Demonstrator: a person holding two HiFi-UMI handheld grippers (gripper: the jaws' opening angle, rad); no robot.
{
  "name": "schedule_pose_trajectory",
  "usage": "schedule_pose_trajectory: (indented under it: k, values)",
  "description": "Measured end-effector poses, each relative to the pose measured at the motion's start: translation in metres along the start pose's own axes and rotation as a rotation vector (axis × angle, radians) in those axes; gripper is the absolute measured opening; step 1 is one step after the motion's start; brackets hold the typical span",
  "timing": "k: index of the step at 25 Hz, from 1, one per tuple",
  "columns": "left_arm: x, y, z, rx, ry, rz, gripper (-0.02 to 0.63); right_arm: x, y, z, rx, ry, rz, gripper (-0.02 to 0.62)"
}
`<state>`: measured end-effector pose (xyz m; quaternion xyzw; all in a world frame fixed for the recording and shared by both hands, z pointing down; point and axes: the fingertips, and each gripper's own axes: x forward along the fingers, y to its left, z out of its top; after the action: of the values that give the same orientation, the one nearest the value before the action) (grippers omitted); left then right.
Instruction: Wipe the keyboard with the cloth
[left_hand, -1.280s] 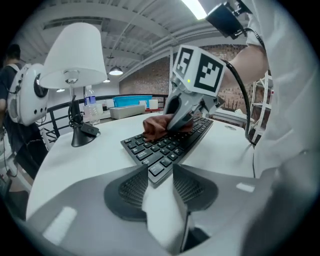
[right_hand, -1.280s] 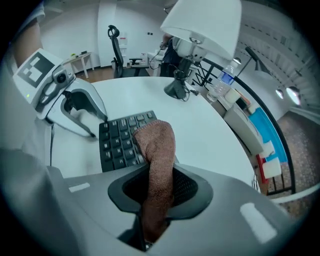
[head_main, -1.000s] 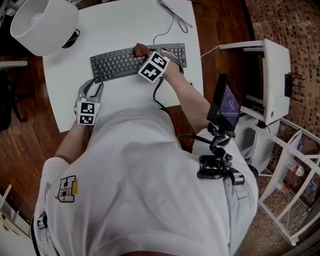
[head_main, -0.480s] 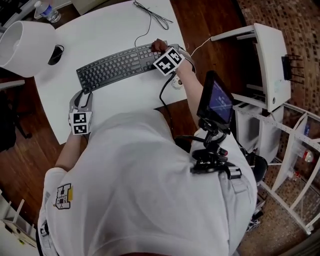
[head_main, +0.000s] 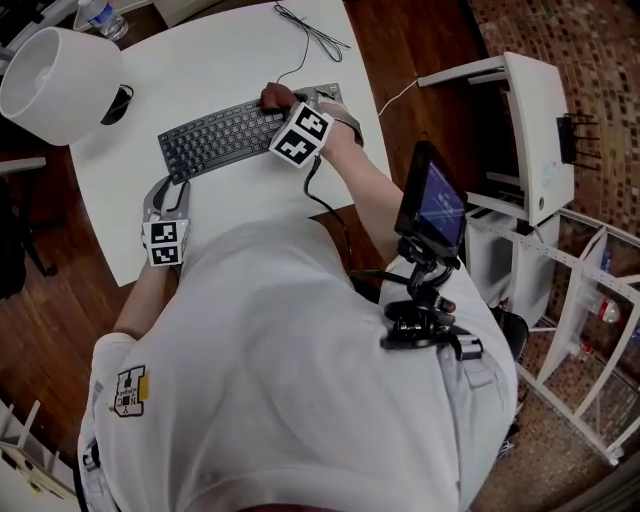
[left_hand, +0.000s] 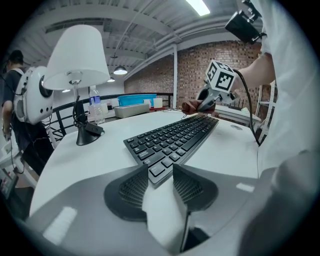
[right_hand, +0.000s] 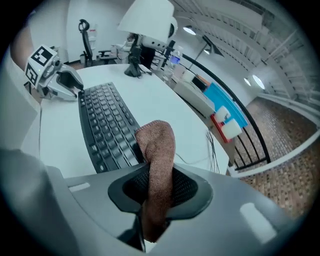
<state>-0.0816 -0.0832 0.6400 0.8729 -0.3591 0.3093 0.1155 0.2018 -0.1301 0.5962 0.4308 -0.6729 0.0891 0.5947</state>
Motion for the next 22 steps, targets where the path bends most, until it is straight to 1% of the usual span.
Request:
schedule_pose_trajectory:
  k: [3, 6, 8, 10, 13, 16, 19, 22]
  values:
    - [-0.003, 0.000, 0.002, -0.008, -0.017, -0.004, 0.155, -0.010, 0.042, 0.071, -0.103, -0.095, 0.058, 0.089]
    - [-0.016, -0.004, 0.017, 0.000, -0.019, -0.002, 0.155, -0.032, 0.086, 0.137, -0.203, -0.185, 0.133, 0.089]
    - [-0.024, -0.007, 0.028, 0.005, -0.022, -0.003, 0.155, -0.044, 0.111, 0.170, -0.264, -0.227, 0.176, 0.089]
    - [-0.026, -0.008, 0.032, 0.007, -0.024, -0.006, 0.155, -0.045, 0.136, 0.192, -0.318, -0.243, 0.213, 0.089]
    - [-0.020, -0.007, 0.026, 0.003, -0.027, -0.012, 0.155, -0.028, 0.170, 0.201, -0.363, -0.226, 0.261, 0.089]
    - [-0.015, -0.004, 0.018, -0.005, -0.028, -0.022, 0.155, -0.006, 0.186, 0.195, -0.357, -0.188, 0.291, 0.089]
    - [-0.013, -0.001, 0.013, -0.009, -0.028, -0.030, 0.155, 0.001, 0.183, 0.186, -0.344, -0.176, 0.290, 0.089]
    - [-0.022, 0.001, 0.021, -0.004, -0.023, -0.024, 0.155, -0.008, 0.160, 0.167, -0.318, -0.158, 0.266, 0.089]
